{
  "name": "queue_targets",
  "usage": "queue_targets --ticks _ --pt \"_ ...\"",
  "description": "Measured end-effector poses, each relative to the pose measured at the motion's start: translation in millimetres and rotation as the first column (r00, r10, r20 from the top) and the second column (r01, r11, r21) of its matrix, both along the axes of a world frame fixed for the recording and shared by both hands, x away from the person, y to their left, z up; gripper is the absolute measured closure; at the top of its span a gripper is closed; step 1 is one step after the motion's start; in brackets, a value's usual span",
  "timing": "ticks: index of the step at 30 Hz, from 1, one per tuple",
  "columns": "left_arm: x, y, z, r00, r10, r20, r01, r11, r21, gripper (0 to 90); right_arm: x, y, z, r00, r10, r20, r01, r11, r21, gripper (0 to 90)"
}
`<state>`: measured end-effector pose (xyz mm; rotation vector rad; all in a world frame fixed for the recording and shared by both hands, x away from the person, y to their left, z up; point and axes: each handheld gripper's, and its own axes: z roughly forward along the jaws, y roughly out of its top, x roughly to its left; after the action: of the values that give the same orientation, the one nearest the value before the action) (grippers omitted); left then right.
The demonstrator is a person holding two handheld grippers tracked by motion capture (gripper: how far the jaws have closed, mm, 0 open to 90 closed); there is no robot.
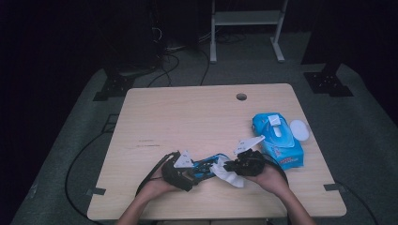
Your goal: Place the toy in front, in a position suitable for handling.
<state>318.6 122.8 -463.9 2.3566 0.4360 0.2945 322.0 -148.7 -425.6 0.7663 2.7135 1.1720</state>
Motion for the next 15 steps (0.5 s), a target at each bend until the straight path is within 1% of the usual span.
queue_targets --ticks 1,2,3,5,8,10,12,15 --pt "0.4 0.1 -0.2 1.0 0.0 -0.001 0.0 1.0 -0.003 22.5 2.3 2.2 -1.6 1.0 0.0 0.001 0.0 1.0 -0.01 79.7" --pt "0.8 0.1 -0.2 1.0 -0.001 -0.003 0.001 1.0 -0.004 22.9 4.4 3.8 -2.8 1.0 -0.001 0.001 0.001 1.0 -0.006 76.6" --pt "1.0 -0.1 -0.3 1.0 -0.001 -0.004 0.001 1.0 -0.005 23.0 5.8 5.1 -3.5 1.0 -0.008 0.005 0.008 1.0 -0.006 75.3" --pt "0.4 -0.9 -0.2 1.0 0.002 -0.002 -0.002 1.0 -0.003 23.0 8.1 7.6 -5.9 0.9993 -0.016 0.034 0.016 1.0 -0.012 68.5" --pt "0.5 -1.4 -0.6 1.0 0.003 0.0 -0.003 1.0 -0.006 23.0 10.4 10.1 -10.2 0.9979 -0.031 0.057 0.031 1.0 0.001 64.0" --pt "0.8 -2.2 -1.0 1.0 0.003 0.001 -0.003 1.0 -0.007 22.8 12.8 12.0 -14.8 0.9974 -0.042 0.059 0.041 0.999 0.012 63.9" --pt "1.6 -3.9 -1.7 1.0 0.003 -0.005 -0.003 1.0 -0.004 21.4 13.7 13.6 -19.9 0.9968 -0.058 0.055 0.057 0.998 0.021 63.7" --pt "3.8 -7.4 -3.9 1.0 0.002 -0.009 -0.002 0.9999 0.01 21.0 12.1 13.8 -26.6 0.9965 -0.072 0.043 0.069 0.996 0.052 67.0"
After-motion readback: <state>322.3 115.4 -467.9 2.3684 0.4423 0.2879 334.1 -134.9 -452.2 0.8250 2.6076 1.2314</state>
